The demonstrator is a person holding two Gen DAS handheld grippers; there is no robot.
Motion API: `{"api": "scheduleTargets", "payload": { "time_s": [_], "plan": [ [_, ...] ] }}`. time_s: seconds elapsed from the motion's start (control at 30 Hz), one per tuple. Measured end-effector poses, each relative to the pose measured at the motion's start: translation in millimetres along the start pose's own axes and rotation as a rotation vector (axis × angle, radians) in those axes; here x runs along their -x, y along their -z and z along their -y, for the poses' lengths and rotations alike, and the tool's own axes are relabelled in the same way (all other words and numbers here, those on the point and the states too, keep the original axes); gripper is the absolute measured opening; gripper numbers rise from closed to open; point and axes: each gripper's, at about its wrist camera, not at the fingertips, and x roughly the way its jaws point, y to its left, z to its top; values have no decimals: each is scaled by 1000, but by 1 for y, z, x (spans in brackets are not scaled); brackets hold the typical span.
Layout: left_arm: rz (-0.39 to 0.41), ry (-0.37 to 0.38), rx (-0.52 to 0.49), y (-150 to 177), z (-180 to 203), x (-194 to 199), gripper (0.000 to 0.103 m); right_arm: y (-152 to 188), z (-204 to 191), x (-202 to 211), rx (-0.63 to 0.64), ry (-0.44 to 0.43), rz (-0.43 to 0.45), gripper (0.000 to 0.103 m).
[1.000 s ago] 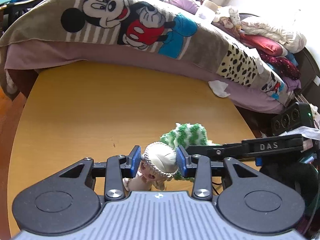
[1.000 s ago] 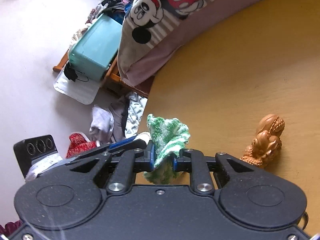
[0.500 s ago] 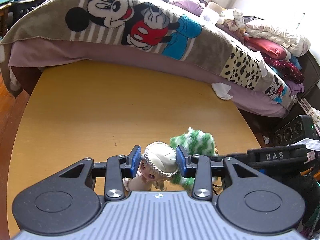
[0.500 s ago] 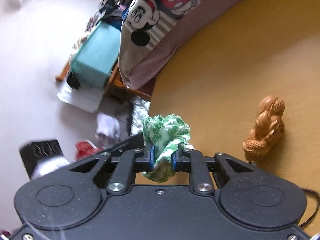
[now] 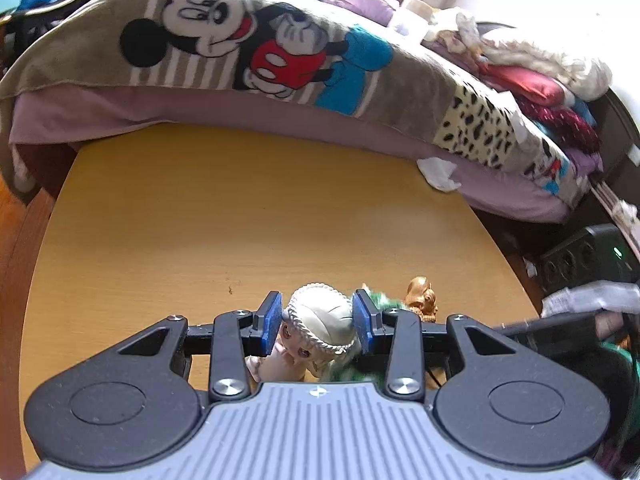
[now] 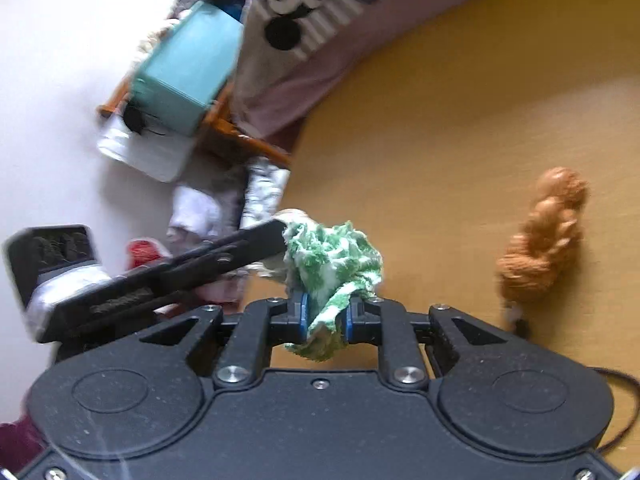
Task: Clean container
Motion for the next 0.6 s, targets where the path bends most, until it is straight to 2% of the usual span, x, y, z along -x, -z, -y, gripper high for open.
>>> {"api": "scheduleTargets", "payload": {
  "time_s": [0.1, 0.23, 0.33, 0.43, 0.5, 0.53, 0.6],
  "plan": [
    [-8, 13, -34, -1, 1, 0, 36, -10, 11, 7, -43, 40, 56, 16],
    [-13, 15, -83, 0, 6, -1, 36, -13, 6, 1, -26, 6, 89, 16],
    [-9, 11, -90, 0, 6, -1, 36, -14, 5, -12, -49, -14, 76, 16],
    [-7, 6, -69, 0, 1, 0, 36, -11, 11, -25, -86, 19, -6, 16],
    [-6, 4, -65, -1, -1, 1, 36, -9, 11, -28, -84, 1, -54, 16],
    [-7, 7, -58, -1, -3, 2, 37, -9, 9, -26, -66, 5, -62, 16],
    [-6, 5, -59, -1, -2, 1, 37, -9, 7, -20, -66, 9, -20, 16]
  ]
}}
